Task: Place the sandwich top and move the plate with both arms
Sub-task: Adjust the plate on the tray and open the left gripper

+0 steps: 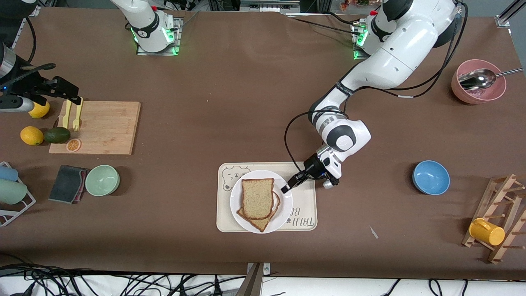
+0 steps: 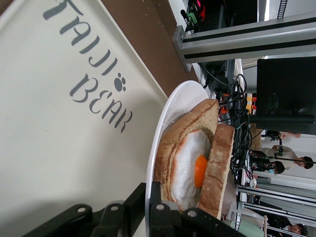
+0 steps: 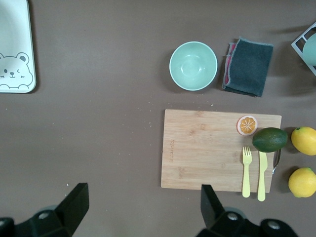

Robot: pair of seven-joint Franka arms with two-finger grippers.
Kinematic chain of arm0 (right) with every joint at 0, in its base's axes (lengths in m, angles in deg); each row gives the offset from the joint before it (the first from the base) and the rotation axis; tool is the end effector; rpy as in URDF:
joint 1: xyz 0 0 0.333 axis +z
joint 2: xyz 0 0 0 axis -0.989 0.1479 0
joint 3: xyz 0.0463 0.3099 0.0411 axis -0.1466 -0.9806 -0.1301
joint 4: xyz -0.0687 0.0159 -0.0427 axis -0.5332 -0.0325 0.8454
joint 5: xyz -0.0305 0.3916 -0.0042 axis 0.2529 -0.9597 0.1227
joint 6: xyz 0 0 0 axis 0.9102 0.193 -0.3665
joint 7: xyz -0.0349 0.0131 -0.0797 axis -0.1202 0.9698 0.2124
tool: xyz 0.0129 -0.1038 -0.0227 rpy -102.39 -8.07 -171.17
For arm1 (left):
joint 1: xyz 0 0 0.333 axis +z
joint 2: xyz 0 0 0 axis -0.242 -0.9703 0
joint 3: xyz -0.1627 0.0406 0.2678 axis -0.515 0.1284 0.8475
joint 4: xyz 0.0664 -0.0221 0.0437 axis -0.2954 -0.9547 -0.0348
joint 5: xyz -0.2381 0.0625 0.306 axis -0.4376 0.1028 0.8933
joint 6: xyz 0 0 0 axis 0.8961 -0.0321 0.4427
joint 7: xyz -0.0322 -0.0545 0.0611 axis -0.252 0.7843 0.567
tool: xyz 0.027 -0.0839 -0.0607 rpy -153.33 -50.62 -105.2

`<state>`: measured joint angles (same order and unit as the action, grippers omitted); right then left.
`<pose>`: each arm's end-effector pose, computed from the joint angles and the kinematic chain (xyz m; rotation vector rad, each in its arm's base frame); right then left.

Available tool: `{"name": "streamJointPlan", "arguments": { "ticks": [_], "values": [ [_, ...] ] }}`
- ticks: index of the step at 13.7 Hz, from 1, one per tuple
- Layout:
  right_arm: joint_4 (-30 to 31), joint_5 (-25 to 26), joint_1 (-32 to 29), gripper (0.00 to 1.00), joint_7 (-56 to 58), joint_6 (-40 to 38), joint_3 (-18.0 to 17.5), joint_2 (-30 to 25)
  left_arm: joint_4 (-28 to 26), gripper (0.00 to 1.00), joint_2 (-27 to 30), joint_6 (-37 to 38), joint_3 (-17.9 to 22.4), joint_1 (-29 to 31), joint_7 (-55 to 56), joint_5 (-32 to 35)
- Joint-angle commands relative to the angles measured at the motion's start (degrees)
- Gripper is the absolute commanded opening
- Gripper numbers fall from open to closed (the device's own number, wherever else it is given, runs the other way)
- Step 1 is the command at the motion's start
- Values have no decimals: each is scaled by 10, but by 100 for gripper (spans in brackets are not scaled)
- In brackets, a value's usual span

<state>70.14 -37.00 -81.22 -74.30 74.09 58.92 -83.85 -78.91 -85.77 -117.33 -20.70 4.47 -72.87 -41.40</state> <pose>0.5513 -0.0009 0.5824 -3.1361 -0.0481 0.0361 0.6278 -0.3078 0.1389 1.9840 0.6278 0.3855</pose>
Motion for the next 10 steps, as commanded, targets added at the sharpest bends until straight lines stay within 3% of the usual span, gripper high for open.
{"name": "streamJointPlan", "arguments": {
  "ticks": [1, 8, 10],
  "values": [
    [-11, -4, -5, 100, 1, -11, -2, 2, 34, 0, -25, 4, 2, -6, -8, 27],
    [-11, -4, -5, 100, 1, -11, -2, 2, 33, 1, -33, 4, 9, -15, -20, 32],
    [-11, -4, -5, 100, 1, -11, -2, 2, 32, 17, -32, 4, 9, -13, -20, 31]
  ]
}}
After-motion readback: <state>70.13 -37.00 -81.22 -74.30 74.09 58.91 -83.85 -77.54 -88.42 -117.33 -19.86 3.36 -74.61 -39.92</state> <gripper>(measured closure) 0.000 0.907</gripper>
